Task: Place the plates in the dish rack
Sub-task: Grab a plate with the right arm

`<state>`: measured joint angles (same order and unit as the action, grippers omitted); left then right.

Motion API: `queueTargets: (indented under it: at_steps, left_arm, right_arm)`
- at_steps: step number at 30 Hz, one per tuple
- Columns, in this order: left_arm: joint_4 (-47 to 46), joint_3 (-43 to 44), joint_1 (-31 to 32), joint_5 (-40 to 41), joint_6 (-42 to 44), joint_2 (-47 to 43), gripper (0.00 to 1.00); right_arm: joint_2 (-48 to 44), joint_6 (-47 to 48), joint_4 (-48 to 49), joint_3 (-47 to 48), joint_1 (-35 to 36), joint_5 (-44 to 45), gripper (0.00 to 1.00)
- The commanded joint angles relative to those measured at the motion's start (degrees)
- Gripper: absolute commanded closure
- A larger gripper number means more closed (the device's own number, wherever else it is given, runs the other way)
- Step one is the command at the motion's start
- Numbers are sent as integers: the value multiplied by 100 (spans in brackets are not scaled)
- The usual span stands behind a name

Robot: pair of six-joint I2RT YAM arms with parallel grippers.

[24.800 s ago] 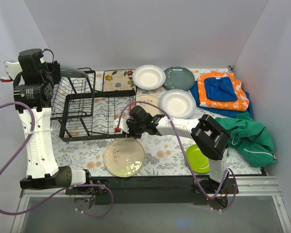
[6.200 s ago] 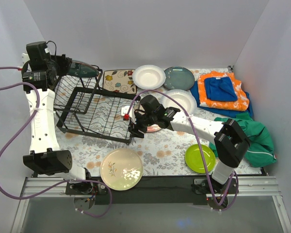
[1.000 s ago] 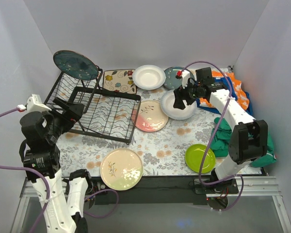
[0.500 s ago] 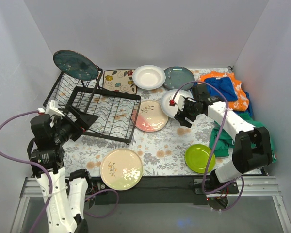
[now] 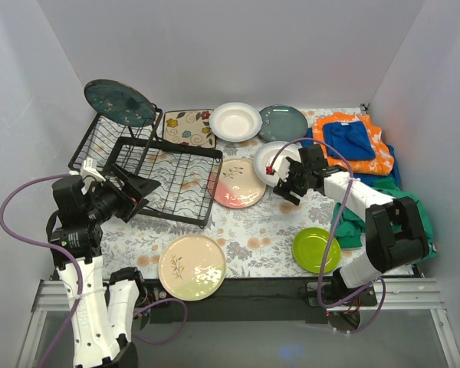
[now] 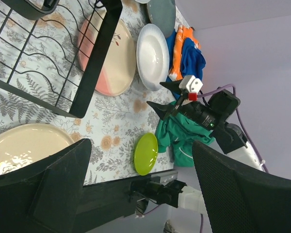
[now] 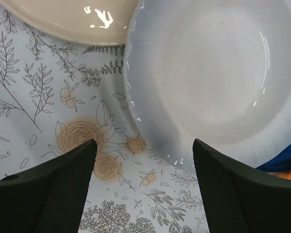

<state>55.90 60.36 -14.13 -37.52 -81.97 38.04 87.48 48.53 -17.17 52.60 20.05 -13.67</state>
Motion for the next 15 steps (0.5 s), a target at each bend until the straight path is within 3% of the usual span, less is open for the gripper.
queueTargets:
  at_steps: [1,8,12,15]
  left_arm:
    - [-70,-112,-20,-300,-152,-60,17]
    - [-202,-218,-20,-484,164,27,18]
    - [-202,-129,-19,-712,392,142,18]
    - [-202,-217,-11,-783,542,142,18]
  right_arm:
    - [-302,-694,171,653,-396,-749,15]
    - [601,-1461,-549,2209,-441,-909,16]
    - [604,-348,-1577,2431,-310,-1470,17]
    - [217,813,-1544,1423,68,-1053,17]
